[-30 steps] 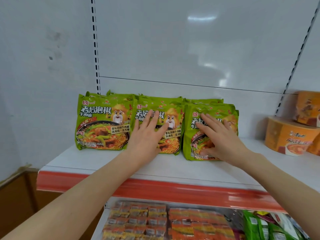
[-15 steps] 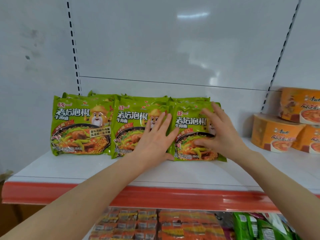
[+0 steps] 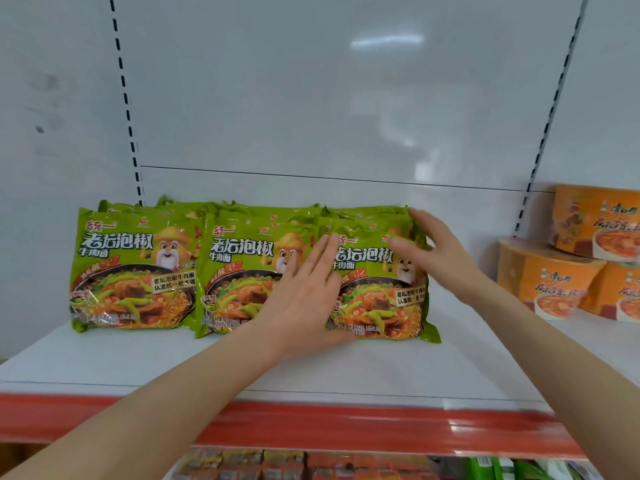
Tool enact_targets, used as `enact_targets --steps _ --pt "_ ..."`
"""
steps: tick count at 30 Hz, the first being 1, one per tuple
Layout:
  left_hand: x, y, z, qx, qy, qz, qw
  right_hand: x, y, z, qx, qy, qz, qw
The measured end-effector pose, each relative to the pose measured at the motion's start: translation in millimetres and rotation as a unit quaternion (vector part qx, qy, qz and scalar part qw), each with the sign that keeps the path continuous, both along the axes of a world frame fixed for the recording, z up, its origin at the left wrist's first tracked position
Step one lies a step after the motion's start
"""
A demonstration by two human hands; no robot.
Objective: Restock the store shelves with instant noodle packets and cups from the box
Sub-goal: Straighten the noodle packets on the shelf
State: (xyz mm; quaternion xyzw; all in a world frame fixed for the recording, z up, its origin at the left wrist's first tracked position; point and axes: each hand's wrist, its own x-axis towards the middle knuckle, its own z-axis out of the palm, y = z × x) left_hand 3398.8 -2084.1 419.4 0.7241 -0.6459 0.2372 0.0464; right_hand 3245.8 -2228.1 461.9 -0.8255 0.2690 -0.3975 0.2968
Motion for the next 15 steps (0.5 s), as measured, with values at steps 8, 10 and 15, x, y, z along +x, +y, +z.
enact_targets --steps 8,10,15 --pt "1.8 -7.4 -5.6 -0.003 0.003 0.015 1.000 48.4 -51.2 6.5 0.211 -0.059 0.029 0.975" --pt "2.9 -7.4 -7.9 -0.012 0.002 0.012 1.000 53.7 -59.3 3.7 0.228 -0.060 0.048 0.971" --pt "3.9 -8.9 -11.6 -0.025 0.002 0.011 1.000 53.6 -71.0 1.7 0.218 -0.054 0.061 0.973"
